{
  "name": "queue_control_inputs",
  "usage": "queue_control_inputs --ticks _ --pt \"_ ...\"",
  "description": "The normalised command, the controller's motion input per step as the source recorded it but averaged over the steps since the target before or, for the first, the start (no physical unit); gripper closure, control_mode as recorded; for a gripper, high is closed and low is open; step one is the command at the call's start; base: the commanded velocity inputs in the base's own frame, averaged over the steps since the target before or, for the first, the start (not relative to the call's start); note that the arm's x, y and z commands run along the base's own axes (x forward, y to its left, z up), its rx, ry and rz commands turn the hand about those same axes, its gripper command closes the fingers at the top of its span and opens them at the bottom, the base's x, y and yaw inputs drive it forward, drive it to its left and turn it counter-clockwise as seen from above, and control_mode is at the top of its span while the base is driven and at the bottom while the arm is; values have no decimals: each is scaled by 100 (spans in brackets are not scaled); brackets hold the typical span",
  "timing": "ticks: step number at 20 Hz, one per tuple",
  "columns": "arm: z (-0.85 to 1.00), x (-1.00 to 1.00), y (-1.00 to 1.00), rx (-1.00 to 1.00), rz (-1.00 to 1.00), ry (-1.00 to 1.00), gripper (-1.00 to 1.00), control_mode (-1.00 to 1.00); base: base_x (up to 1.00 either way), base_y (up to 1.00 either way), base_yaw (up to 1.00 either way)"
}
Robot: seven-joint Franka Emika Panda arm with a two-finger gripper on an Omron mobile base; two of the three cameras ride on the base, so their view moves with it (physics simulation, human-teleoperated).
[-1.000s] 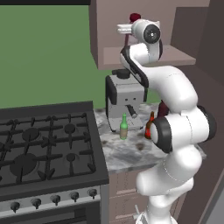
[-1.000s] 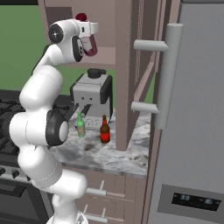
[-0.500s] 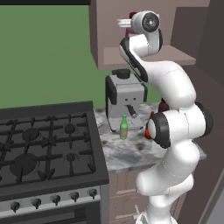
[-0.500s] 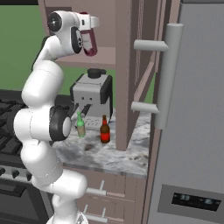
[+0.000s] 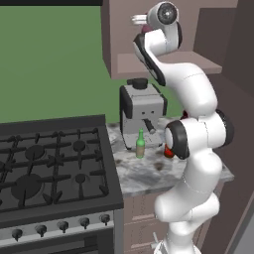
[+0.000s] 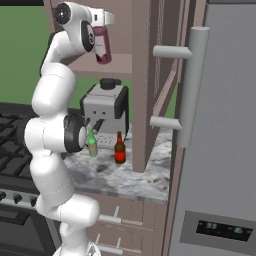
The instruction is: Sort all alcoholic drinks to one cabinet, and non-alcoholic drinks to the other.
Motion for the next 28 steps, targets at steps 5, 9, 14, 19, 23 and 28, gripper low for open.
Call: queue_control_inputs --ticks 5,9,14,19,23,28 --pt "-11 23 0 0 0 -8 -100 -100 0 0 0" --pt "-16 18 0 -1 0 -12 -100 -100 0 0 0" --pt "-9 9 0 0 -2 -9 -100 -100 0 0 0" --pt "0 -2 -1 -1 -3 -1 -100 -100 0 0 0" --pt "6 -18 0 -1 -1 0 -100 -100 0 0 0" --pt "13 -40 0 -2 0 0 -100 -100 0 0 0"
